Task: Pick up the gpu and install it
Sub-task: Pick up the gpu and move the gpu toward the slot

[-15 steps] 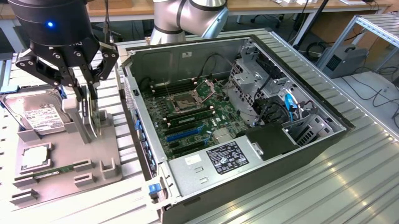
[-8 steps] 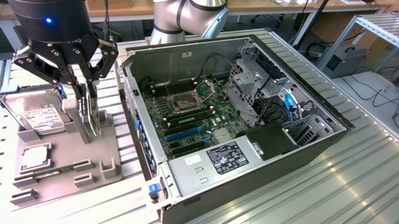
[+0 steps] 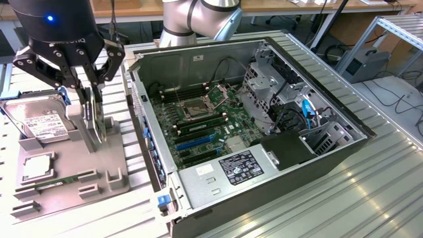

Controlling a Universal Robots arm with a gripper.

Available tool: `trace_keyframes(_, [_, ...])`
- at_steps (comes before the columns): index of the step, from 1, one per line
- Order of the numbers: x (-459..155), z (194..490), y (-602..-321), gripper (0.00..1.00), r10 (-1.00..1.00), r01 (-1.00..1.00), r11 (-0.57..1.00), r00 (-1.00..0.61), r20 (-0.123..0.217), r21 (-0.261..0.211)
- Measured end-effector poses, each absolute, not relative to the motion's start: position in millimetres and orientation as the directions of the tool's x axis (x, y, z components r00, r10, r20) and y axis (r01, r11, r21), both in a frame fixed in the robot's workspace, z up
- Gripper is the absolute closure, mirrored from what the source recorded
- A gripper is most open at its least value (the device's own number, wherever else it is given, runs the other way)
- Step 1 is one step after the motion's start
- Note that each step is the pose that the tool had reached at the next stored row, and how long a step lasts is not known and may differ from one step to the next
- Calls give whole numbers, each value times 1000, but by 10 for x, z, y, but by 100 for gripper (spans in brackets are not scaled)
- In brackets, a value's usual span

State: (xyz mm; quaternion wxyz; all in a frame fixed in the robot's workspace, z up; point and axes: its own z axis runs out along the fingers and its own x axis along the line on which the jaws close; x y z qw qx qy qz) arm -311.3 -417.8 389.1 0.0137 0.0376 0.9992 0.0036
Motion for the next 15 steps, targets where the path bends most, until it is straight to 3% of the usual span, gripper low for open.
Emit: trace_keyframes(15, [-3113, 3985, -4178, 73, 75, 75, 997, -997, -27, 8])
